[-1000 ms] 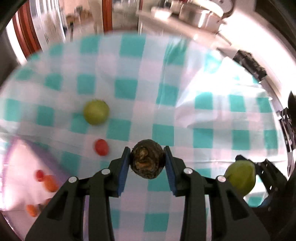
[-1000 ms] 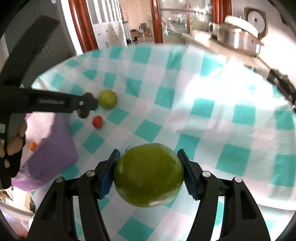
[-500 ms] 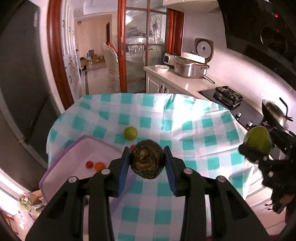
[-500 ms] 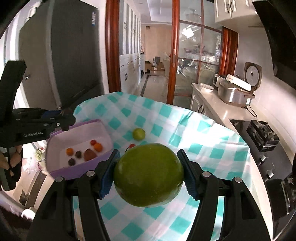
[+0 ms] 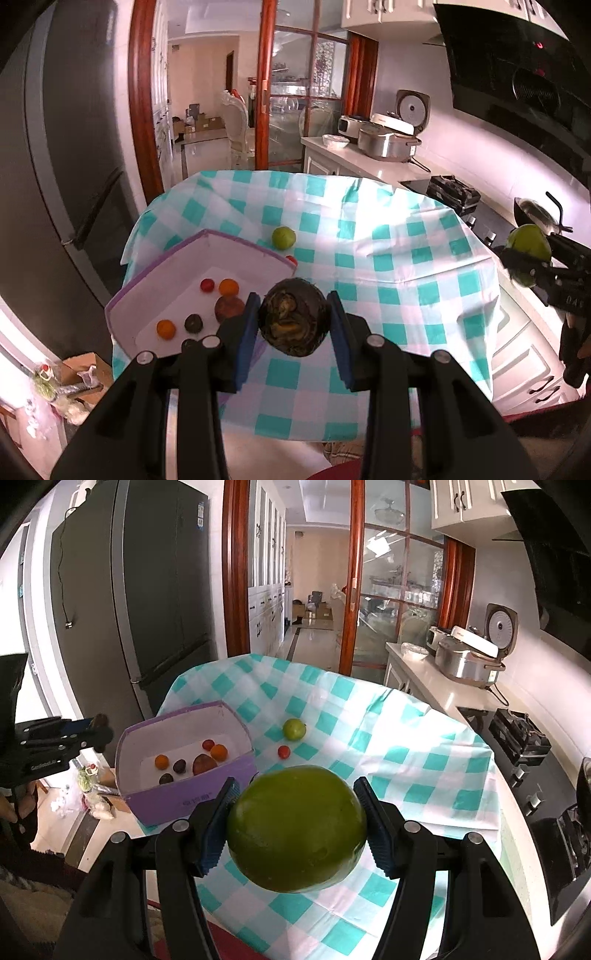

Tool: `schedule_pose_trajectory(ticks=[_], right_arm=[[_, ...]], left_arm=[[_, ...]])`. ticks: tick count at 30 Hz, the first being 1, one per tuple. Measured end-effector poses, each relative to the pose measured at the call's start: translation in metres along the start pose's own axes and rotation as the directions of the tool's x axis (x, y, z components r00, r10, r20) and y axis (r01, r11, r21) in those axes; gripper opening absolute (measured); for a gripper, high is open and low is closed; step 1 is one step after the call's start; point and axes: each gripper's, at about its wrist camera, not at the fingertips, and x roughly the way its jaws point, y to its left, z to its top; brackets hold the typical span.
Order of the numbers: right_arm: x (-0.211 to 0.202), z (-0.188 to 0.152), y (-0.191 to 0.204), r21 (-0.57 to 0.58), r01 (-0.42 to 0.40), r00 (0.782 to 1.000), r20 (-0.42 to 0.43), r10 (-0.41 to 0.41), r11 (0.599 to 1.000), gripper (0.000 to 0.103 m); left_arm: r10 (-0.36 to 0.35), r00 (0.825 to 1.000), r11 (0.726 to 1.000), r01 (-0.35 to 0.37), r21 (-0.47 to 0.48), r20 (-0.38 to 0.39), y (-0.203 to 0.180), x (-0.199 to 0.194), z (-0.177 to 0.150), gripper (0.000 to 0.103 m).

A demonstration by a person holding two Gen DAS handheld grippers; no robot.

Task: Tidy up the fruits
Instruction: 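Carry the green fruit and brown fruit over the box with both tools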

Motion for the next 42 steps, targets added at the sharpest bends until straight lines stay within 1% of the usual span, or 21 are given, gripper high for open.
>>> schedule_pose_trajectory(ticks=[6, 11, 15, 19, 20, 22, 25, 28, 31, 32, 34, 37, 38, 40, 41, 42], right_arm=[[0.008, -0.005, 0.000, 0.035, 0.013, 1.000, -0.023, -0.012, 0.999, 0.063], [0.032, -0.010, 0.004, 0.020, 0.003, 0.996, -0.086, -0.002, 1.000, 0.062], [0.063, -0.009, 0.006, -0.009, -0.030, 0.988, -0.150, 0.029, 1.000, 0.062], [0.108, 0.000, 0.007, -0.030, -0.086, 0.975, -0.207, 0.078, 0.996, 0.063], [0.126, 0.005, 0.010, -0.040, -0.113, 0.969, -0.226, 0.102, 0.993, 0.062], [0.150, 0.013, 0.019, -0.072, -0.158, 0.961, -0.242, 0.137, 0.985, 0.062], [0.180, 0.028, 0.033, -0.125, -0.231, 0.947, -0.257, 0.193, 0.965, 0.062], [0.222, 0.045, 0.055, -0.165, -0.326, 0.921, -0.278, 0.273, 0.931, 0.062], [0.255, 0.060, 0.077, -0.198, -0.391, 0.900, -0.289, 0.327, 0.899, 0.062], [0.268, 0.067, 0.087, -0.208, -0.420, 0.888, -0.294, 0.353, 0.883, 0.062], [0.287, 0.074, 0.103, -0.231, -0.454, 0.874, -0.303, 0.379, 0.861, 0.062], [0.323, 0.082, 0.130, -0.261, -0.498, 0.848, -0.346, 0.401, 0.827, 0.062], [0.332, 0.082, 0.136, -0.264, -0.505, 0.842, -0.359, 0.402, 0.822, 0.062], [0.355, 0.081, 0.147, -0.265, -0.524, 0.824, -0.397, 0.404, 0.809, 0.062], [0.373, 0.079, 0.154, -0.268, -0.528, 0.814, -0.431, 0.390, 0.806, 0.062], [0.383, 0.076, 0.157, -0.267, -0.525, 0.810, -0.449, 0.378, 0.808, 0.062]], left_arm=[[0.012, 1.000, 0.998, -0.013, -0.053, -0.028, 0.023, 0.010, -0.016, 0.037], [0.008, 0.997, 0.997, -0.014, -0.074, -0.078, 0.028, 0.033, -0.023, 0.037], [-0.004, 0.993, 0.995, -0.008, -0.096, -0.122, 0.030, 0.059, -0.028, 0.037], [-0.002, 0.983, 0.988, -0.026, -0.153, -0.182, 0.040, 0.094, -0.033, 0.037], [0.002, 0.981, 0.986, -0.034, -0.165, -0.195, 0.043, 0.101, -0.034, 0.037], [0.013, 0.974, 0.979, -0.058, -0.194, -0.225, 0.051, 0.119, -0.033, 0.037], [0.036, 0.968, 0.971, -0.092, -0.219, -0.247, 0.060, 0.140, -0.028, 0.037], [0.056, 0.964, 0.958, -0.126, -0.258, -0.259, 0.071, 0.155, -0.021, 0.037], [0.085, 0.958, 0.940, -0.168, -0.296, -0.273, 0.085, 0.169, -0.014, 0.037], [0.096, 0.955, 0.935, -0.183, -0.304, -0.280, 0.090, 0.174, -0.011, 0.037], [0.122, 0.949, 0.925, -0.215, -0.313, -0.291, 0.100, 0.183, -0.009, 0.037], [0.153, 0.933, 0.899, -0.268, -0.345, -0.327, 0.119, 0.199, -0.009, 0.037], [0.167, 0.922, 0.887, -0.295, -0.355, -0.349, 0.128, 0.207, -0.011, 0.037], [0.179, 0.904, 0.866, -0.332, -0.374, -0.388, 0.144, 0.222, -0.014, 0.037], [0.183, 0.897, 0.859, -0.344, -0.379, -0.402, 0.151, 0.229, -0.015, 0.037], [0.193, 0.891, 0.851, -0.361, -0.381, -0.412, 0.159, 0.236, -0.015, 0.037]])
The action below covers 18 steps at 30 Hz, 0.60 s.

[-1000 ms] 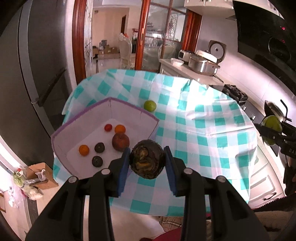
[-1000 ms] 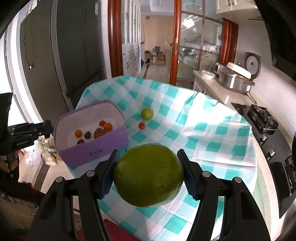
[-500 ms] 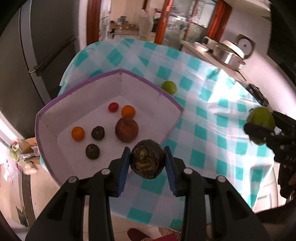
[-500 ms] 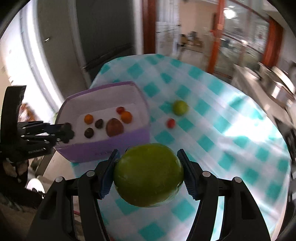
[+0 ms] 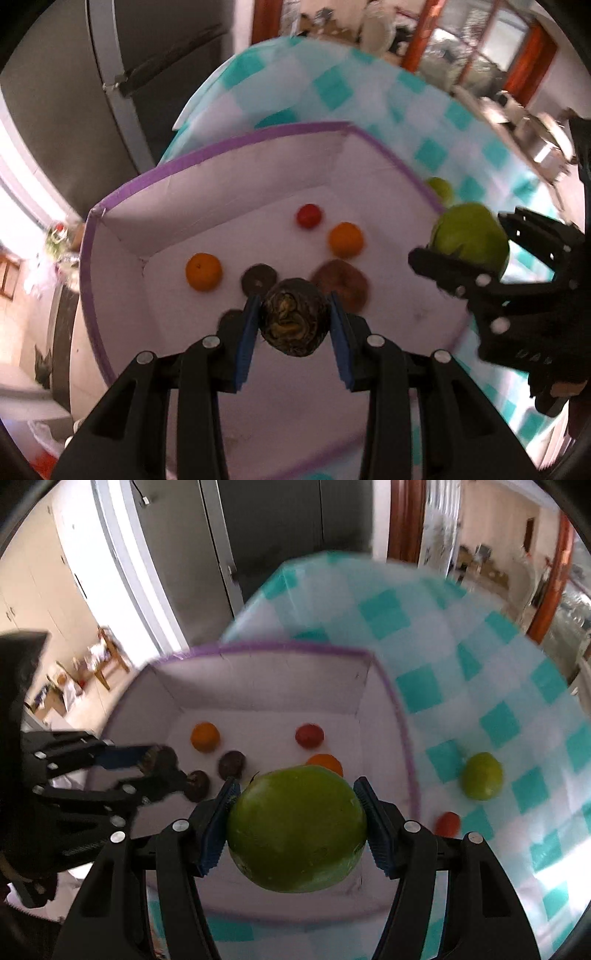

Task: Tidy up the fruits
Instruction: 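Carry the green fruit and brown fruit over the box with both tools, then open both tools to drop the green and brown fruits into the box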

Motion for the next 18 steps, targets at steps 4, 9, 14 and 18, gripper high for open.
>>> schedule_pose_trajectory(ticks=[4, 9, 14, 18], right_arm=[[0.052, 0.010, -0.016, 0.052, 0.028, 0.991, -0.133, -0.021, 0.998, 0.062], [0.073, 0.013, -0.014, 0.009, 0.095, 0.980, -0.178, -0.092, 0.995, 0.063], [0.082, 0.013, -0.002, -0.098, 0.170, 0.966, -0.178, -0.186, 0.980, 0.063], [0.082, 0.011, 0.009, -0.170, 0.198, 0.960, -0.165, -0.226, 0.965, 0.063]], left_arm=[[0.055, 0.998, 0.998, -0.054, 0.015, -0.026, 0.007, 0.040, 0.036, 0.037], [0.101, 0.990, 0.992, -0.092, 0.092, -0.099, -0.001, 0.094, 0.071, 0.037], [0.143, 0.975, 0.981, -0.117, 0.153, -0.171, -0.007, 0.134, 0.071, 0.037], [0.149, 0.972, 0.983, -0.126, 0.133, -0.182, -0.002, 0.143, 0.062, 0.038]])
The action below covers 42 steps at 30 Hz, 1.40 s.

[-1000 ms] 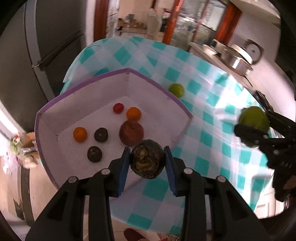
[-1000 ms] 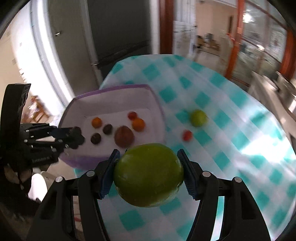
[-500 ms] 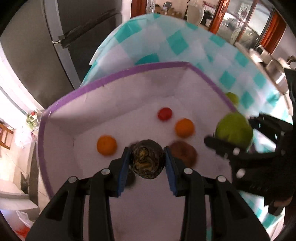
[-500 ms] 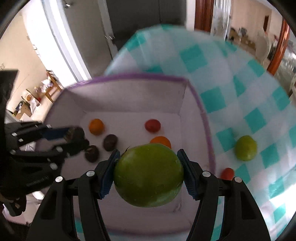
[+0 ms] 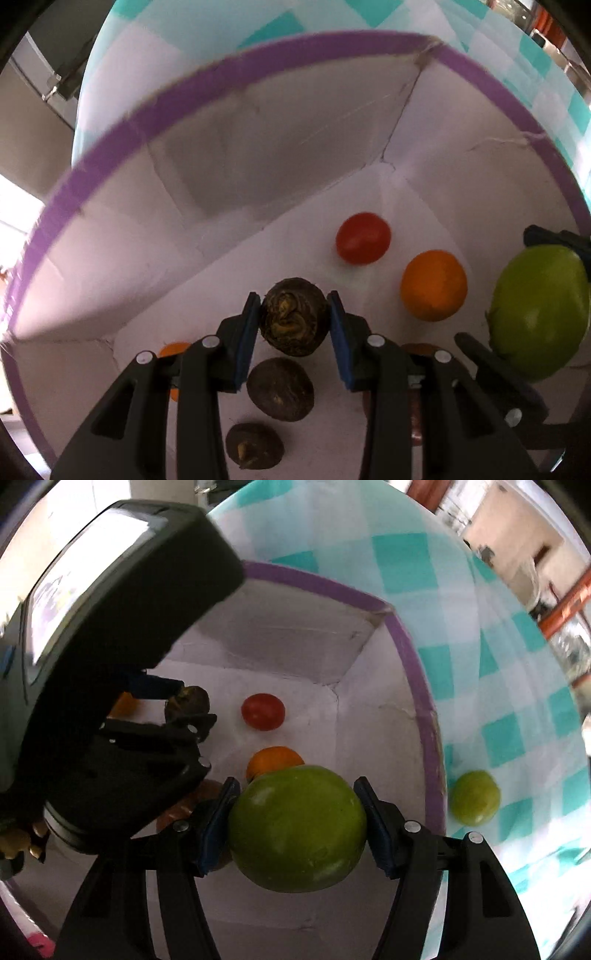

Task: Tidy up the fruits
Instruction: 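Open both tools to drop the green and brown fruits into the box, then move both open tools back toward the remaining fruits on the cloth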

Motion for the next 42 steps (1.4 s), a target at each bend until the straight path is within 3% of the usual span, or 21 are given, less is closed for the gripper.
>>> schedule_pose_trajectory(ticks=[4, 6, 8, 10, 16, 19, 21, 26, 37, 42], right_arm=[[0.004, 0.002, 0.003, -0.015, -0.007, 0.999, -0.049, 0.006, 1.000, 0.062], [0.002, 0.001, 0.002, -0.011, -0.006, 0.999, -0.050, 0.006, 1.000, 0.064], [-0.007, 0.000, 0.004, -0.020, 0.030, 0.999, -0.012, -0.031, 0.999, 0.073], [-0.018, -0.005, 0.008, -0.028, 0.054, 0.999, 0.003, -0.054, 0.998, 0.073], [-0.098, -0.015, 0.005, 0.060, 0.085, 0.991, 0.099, -0.091, 0.995, 0.078], [-0.149, -0.029, 0.011, 0.094, 0.107, 0.980, 0.161, -0.121, 0.990, 0.083], [-0.182, -0.040, 0.019, 0.100, 0.130, 0.968, 0.203, -0.149, 0.986, 0.086], [-0.252, -0.083, 0.037, 0.139, 0.173, 0.940, 0.273, -0.206, 0.975, 0.088], [-0.351, -0.185, 0.071, 0.301, 0.171, 0.893, 0.354, -0.277, 0.938, 0.088], [-0.382, -0.235, 0.072, 0.396, 0.165, 0.873, 0.368, -0.321, 0.903, 0.088]], left_arm=[[0.018, 1.000, 1.000, -0.018, -0.007, 0.019, 0.002, 0.000, -0.006, 0.040], [0.020, 0.999, 1.000, -0.020, -0.009, 0.040, 0.003, -0.007, -0.007, 0.055], [0.039, 0.997, 0.999, -0.038, -0.014, 0.070, 0.006, -0.017, -0.008, 0.065], [0.046, 0.994, 0.999, -0.045, -0.021, 0.097, 0.010, -0.035, -0.012, 0.073], [0.056, 0.980, 0.998, -0.060, 0.016, 0.190, 0.014, -0.107, -0.037, 0.081], [0.057, 0.961, 0.997, -0.068, 0.032, 0.269, 0.015, -0.157, -0.056, 0.088], [0.053, 0.942, 0.996, -0.075, 0.053, 0.331, 0.011, -0.188, -0.069, 0.095], [0.027, 0.890, 0.986, -0.100, 0.137, 0.455, 0.005, -0.266, -0.110, 0.099], [-0.083, 0.796, 0.969, -0.076, 0.235, 0.599, -0.016, -0.378, -0.195, 0.101], [-0.167, 0.787, 0.958, -0.013, 0.286, 0.595, -0.014, -0.396, -0.227, 0.101]])
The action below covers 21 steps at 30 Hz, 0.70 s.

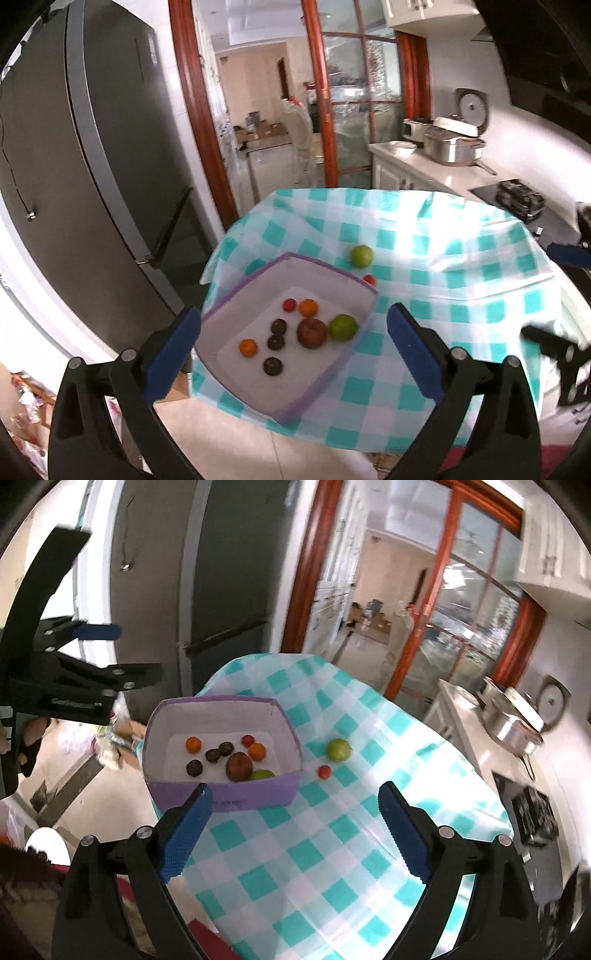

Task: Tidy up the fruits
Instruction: 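Move both open tools back toward the remaining fruits on the cloth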

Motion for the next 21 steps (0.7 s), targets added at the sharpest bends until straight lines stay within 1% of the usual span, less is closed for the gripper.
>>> schedule_pose_trajectory(ticks=[2, 4, 6, 8, 11, 13, 15, 18, 21], right_arm=[[-0.014, -0.012, -0.012, 0.040, 0.017, 1.000, 0.009, -0.017, 0.999, 0.088], [-0.018, -0.022, -0.024, 0.080, 0.030, 1.000, 0.006, -0.030, 0.996, 0.088], [-0.018, -0.035, -0.040, 0.122, 0.051, 0.999, -0.020, -0.049, 0.991, 0.088], [-0.011, -0.044, -0.053, 0.151, 0.085, 0.995, -0.055, -0.077, 0.985, 0.088], [0.002, -0.058, -0.080, 0.230, 0.112, 0.991, -0.104, -0.090, 0.967, 0.088], [0.008, -0.064, -0.094, 0.271, 0.122, 0.989, -0.112, -0.094, 0.955, 0.088], [0.016, -0.069, -0.105, 0.289, 0.134, 0.988, -0.113, -0.105, 0.948, 0.088], [0.031, -0.073, -0.122, 0.318, 0.131, 0.988, -0.117, -0.098, 0.939, 0.088], [0.047, -0.073, -0.137, 0.341, 0.127, 0.988, -0.121, -0.091, 0.932, 0.088]], left_arm=[[-0.048, 0.999, 0.999, 0.048, -0.008, -0.009, 0.000, -0.007, -0.014, 0.101], [-0.095, 0.995, 0.995, 0.095, -0.016, -0.015, 0.001, -0.006, -0.031, 0.101], [-0.116, 0.993, 0.993, 0.116, -0.014, -0.028, 0.001, 0.000, -0.047, 0.101], [-0.126, 0.990, 0.992, 0.126, -0.004, -0.061, -0.003, 0.011, -0.061, 0.101], [-0.131, 0.984, 0.990, 0.136, 0.027, -0.123, -0.014, 0.033, -0.074, 0.101], [-0.123, 0.982, 0.989, 0.133, 0.058, -0.145, -0.024, 0.048, -0.075, 0.101], [-0.130, 0.982, 0.988, 0.141, 0.071, -0.140, -0.033, 0.059, -0.070, 0.101], [-0.170, 0.977, 0.982, 0.179, 0.058, -0.130, -0.045, 0.076, -0.056, 0.101], [-0.207, 0.967, 0.975, 0.216, 0.045, -0.149, -0.060, 0.101, -0.040, 0.101]])
